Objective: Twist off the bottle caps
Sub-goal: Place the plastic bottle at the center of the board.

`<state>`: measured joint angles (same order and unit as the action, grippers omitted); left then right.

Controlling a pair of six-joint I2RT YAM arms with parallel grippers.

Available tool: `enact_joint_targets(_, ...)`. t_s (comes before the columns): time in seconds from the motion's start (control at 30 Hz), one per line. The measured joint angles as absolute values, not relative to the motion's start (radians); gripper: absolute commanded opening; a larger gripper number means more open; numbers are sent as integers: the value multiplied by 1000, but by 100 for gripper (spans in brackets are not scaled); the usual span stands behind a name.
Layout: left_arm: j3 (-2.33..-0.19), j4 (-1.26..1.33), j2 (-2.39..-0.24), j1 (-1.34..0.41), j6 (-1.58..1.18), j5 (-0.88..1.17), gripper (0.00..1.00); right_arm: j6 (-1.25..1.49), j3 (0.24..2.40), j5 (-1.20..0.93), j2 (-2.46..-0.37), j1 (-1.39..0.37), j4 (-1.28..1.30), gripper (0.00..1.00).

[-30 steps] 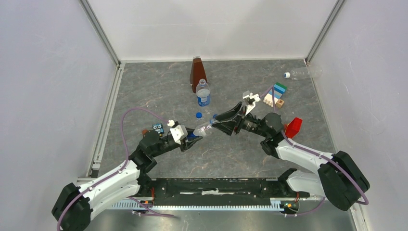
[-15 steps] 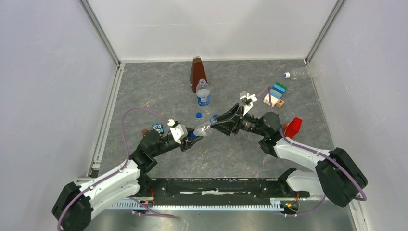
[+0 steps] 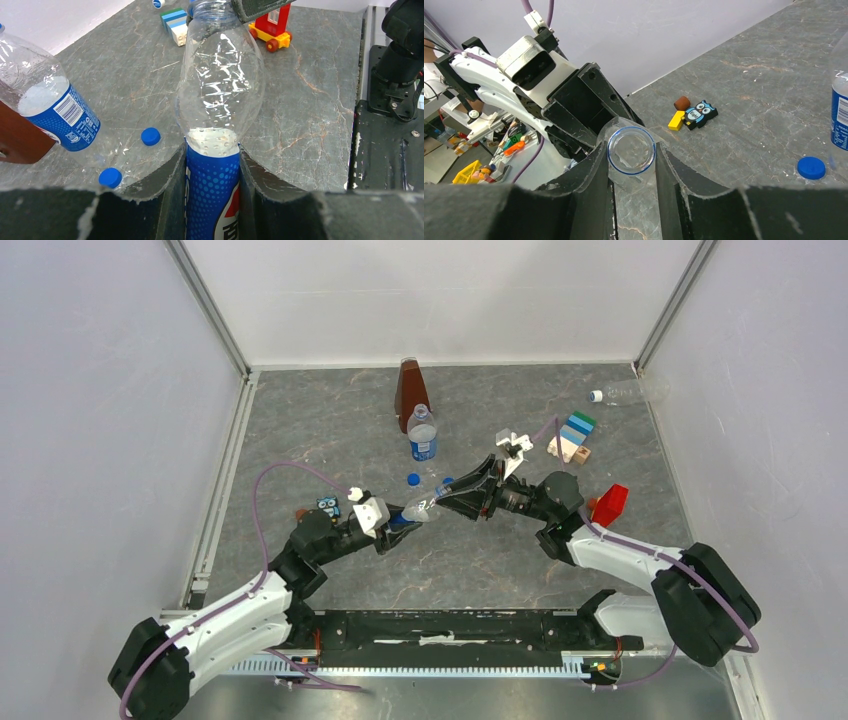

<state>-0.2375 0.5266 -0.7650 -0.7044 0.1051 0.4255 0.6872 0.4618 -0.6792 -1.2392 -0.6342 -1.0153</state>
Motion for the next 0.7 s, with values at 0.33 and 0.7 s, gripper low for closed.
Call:
enact_joint_targets(0.33, -252, 511, -767, -704, 98, 427, 77, 646, 471, -669, -1236, -635, -976, 5)
enact_joint_targets(0.7, -253, 506, -712, -704, 87, 384, 100, 430, 504, -521, -1068, -637, -619, 5)
